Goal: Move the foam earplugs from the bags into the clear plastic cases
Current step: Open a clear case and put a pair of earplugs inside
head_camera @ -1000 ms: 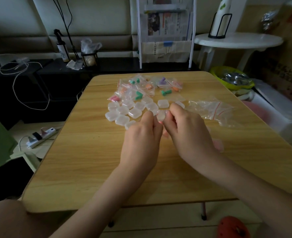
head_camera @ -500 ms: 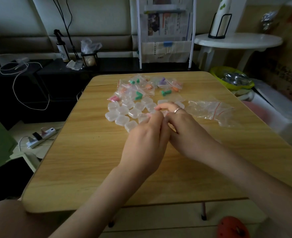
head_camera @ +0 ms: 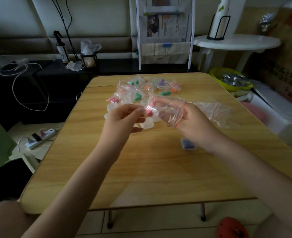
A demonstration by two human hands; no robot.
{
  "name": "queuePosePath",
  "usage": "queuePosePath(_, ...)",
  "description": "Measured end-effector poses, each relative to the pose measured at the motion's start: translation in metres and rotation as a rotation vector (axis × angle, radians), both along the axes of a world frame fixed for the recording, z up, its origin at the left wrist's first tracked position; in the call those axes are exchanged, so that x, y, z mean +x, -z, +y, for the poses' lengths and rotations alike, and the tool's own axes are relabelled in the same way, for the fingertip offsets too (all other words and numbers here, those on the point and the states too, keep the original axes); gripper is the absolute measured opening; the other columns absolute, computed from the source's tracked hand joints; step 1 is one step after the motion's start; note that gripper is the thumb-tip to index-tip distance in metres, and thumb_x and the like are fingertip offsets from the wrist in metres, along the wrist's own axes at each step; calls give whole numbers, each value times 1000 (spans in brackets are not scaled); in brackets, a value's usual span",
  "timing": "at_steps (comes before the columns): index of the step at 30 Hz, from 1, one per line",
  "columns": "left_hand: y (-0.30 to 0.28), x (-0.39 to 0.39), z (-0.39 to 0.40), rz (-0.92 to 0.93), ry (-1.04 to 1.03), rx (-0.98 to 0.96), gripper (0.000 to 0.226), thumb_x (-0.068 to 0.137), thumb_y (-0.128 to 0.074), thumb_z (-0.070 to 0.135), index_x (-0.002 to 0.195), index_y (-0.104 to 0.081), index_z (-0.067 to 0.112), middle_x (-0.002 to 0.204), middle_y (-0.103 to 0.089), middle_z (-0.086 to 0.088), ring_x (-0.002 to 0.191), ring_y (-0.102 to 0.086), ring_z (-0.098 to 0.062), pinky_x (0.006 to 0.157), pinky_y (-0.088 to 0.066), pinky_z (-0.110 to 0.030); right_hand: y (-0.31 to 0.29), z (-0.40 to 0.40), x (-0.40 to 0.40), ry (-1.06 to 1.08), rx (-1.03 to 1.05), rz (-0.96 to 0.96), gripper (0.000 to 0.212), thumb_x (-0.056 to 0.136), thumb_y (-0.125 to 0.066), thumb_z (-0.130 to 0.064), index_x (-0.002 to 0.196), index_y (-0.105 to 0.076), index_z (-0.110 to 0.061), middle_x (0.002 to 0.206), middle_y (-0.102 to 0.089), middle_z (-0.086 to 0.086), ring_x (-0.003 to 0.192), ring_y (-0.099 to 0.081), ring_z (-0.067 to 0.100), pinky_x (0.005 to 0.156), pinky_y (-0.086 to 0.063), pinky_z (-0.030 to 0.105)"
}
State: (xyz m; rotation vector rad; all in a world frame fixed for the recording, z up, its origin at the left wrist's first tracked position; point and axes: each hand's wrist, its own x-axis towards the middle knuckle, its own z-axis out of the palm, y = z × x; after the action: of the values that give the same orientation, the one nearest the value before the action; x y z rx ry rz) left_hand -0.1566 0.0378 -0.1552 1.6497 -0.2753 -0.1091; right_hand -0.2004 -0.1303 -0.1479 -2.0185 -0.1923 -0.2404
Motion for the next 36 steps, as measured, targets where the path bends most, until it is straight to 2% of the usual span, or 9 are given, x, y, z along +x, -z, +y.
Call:
queuePosePath(4, -2, 1, 3, 145, 54, -163, 9, 86, -62, 9, 93, -67, 5, 85, -71, -7, 80, -66, -15, 71, -56, -24, 1, 5, 0, 15, -26, 17, 36, 80, -59, -45, 115, -55, -56, 140, -50, -15, 108, -62, 33, 88, -50, 57)
queuePosePath(8, -1, 0, 0, 162, 109, -182, 3, 83, -65, 9, 86, -64, 8, 81, -68, -7, 76, -65, -14, 70, -55, -25, 4, 4, 1, 16, 0, 9, 34, 89, -59, -31, 124, -59, -31, 131, -57, -12, 113, -54, -5, 97, -48, 22)
queuePosePath(10, -1, -2, -2, 144, 144, -175, 5, 81, -66, 6, 85, -62, 7, 78, -68, -4, 76, -66, -14, 71, -55, -26, 4, 5, -1, 14, -1, 23, 33, 89, -60, -28, 122, -62, -24, 112, -62, -16, 87, -59, -16, 74, -47, 4)
queuePosePath(12, 0, -4, -5, 121, 143, -176, 6, 82, -65, 3, 84, -61, 6, 79, -67, -6, 78, -67, -17, 73, -57, -27, 5, 5, -3, 19, -7, 20, 28, 88, -64, -21, 116, -66, -19, 90, -61, -23, 65, -56, -21, 57, -40, 0)
queuePosePath(17, 0, -6, -8, 117, 56, -288, 8, 86, -62, 1, 83, -56, 7, 72, -69, -7, 71, -67, -18, 67, -56, -25, 4, 8, -1, 66, 20, -12, 29, 80, -72, -25, 109, -69, -28, 89, -65, -21, 72, -62, -14, 62, -46, 6)
queuePosePath(20, 1, -4, -7, 190, 34, -362, 11, 87, -61, 1, 85, -53, 8, 77, -69, -10, 73, -69, -19, 64, -55, -22, 5, 5, 0, 113, -14, -34, 27, 72, -74, -40, 99, -71, -39, 93, -72, -16, 81, -71, 16, 70, -59, 41)
queuePosePath(23, 1, -3, -6, 230, 67, -384, 10, 87, -62, 3, 89, -53, 8, 83, -68, -11, 73, -70, -19, 63, -55, -22, 5, 5, 0, 101, 2, -65, 22, 74, -74, -32, 95, -70, -36, 92, -70, -19, 81, -66, -5, 74, -53, 18)
queuePosePath(28, 1, -4, -6, 195, 78, -399, 18, 83, -63, -6, 89, -52, 8, 86, -65, -14, 75, -69, -21, 68, -57, -25, 7, 5, 1, 151, -15, -53, 26, 71, -74, -42, 97, -71, -39, 94, -72, -14, 80, -69, 32, 66, -56, 58)
queuePosePath(36, 5, -1, -9, 283, 79, -499, 12, 88, -59, -1, 91, -51, 6, 76, -66, -7, 72, -69, -15, 68, -57, -24, 7, 5, 4, 147, 116, -24, 9, 76, -77, -18, 80, -72, -24, 73, -71, -7, 71, -68, 16, 77, -57, 48)
